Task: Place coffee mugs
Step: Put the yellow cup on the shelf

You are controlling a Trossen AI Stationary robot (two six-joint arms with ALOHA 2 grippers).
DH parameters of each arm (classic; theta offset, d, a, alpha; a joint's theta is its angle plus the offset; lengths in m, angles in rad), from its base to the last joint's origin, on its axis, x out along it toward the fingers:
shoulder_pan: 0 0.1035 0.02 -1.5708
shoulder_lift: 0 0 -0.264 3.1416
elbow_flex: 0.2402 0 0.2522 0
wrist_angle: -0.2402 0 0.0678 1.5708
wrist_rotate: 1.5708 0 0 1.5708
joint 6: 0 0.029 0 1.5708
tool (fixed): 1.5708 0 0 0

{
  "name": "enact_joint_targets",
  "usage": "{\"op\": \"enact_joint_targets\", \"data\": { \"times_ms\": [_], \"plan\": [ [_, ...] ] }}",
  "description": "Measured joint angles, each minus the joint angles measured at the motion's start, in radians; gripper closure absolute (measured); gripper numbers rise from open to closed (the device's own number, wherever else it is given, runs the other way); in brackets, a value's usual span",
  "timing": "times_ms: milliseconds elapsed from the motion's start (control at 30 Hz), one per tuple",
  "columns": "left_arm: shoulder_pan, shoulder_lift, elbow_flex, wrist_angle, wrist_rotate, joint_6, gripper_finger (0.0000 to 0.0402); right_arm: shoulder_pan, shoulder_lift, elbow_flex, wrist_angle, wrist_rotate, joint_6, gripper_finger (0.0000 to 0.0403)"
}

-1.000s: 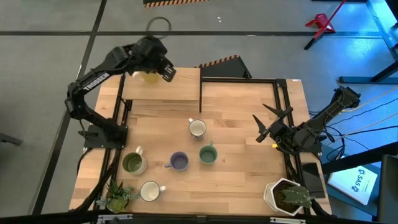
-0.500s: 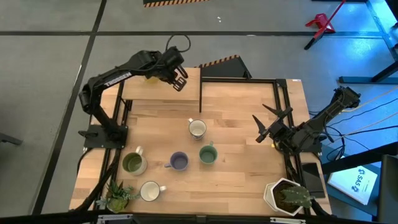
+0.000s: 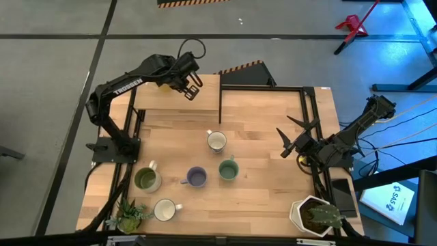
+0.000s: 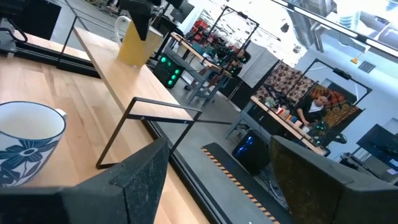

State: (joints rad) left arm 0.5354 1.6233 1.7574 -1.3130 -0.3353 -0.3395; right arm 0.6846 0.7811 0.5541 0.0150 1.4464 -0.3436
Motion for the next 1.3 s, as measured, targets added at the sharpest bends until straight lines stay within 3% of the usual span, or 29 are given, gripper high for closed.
{"op": "enact_joint_targets", "data": {
  "times_ms": [367,500,667,867,967,1100,1233,1300],
  "plan": [
    [0.001,0.001,0.0,-0.078,-0.065,-0.018,0.0401,0.0,0.0,0.0,0.0,-0.002,0.0,0.0132],
    [-0.006,-0.019,0.0,-0.101,-0.063,-0.025,0.0401,-0.01,0.0,0.0,0.047,-0.086,-0.001,0.0132],
    [-0.049,-0.092,0.0,-0.084,-0.01,-0.046,0.0401,-0.121,0.032,0.0,0.142,-0.285,0.022,0.0132],
    [-0.114,-0.211,0.0,-0.088,-0.012,-0.097,0.0401,-0.366,0.143,0.103,0.153,-0.573,0.027,0.0148],
    [-0.141,-0.264,0.0,-0.093,-0.044,-0.126,0.0401,-0.524,0.249,0.212,0.073,-0.826,0.046,0.0191],
    [-0.163,-0.33,0.0,-0.098,-0.079,-0.15,0.0401,-0.689,0.431,0.38,0.006,-1.13,0.052,0.0282],
    [-0.167,-0.38,0.0,-0.159,-0.135,-0.199,0.0402,-0.785,0.624,0.559,0.004,-1.307,-0.011,0.0381],
    [-0.167,-0.403,0.0,-0.175,-0.158,-0.217,0.0402,-0.815,0.722,0.657,0.0,-1.354,-0.046,0.0392]
  ]
}}
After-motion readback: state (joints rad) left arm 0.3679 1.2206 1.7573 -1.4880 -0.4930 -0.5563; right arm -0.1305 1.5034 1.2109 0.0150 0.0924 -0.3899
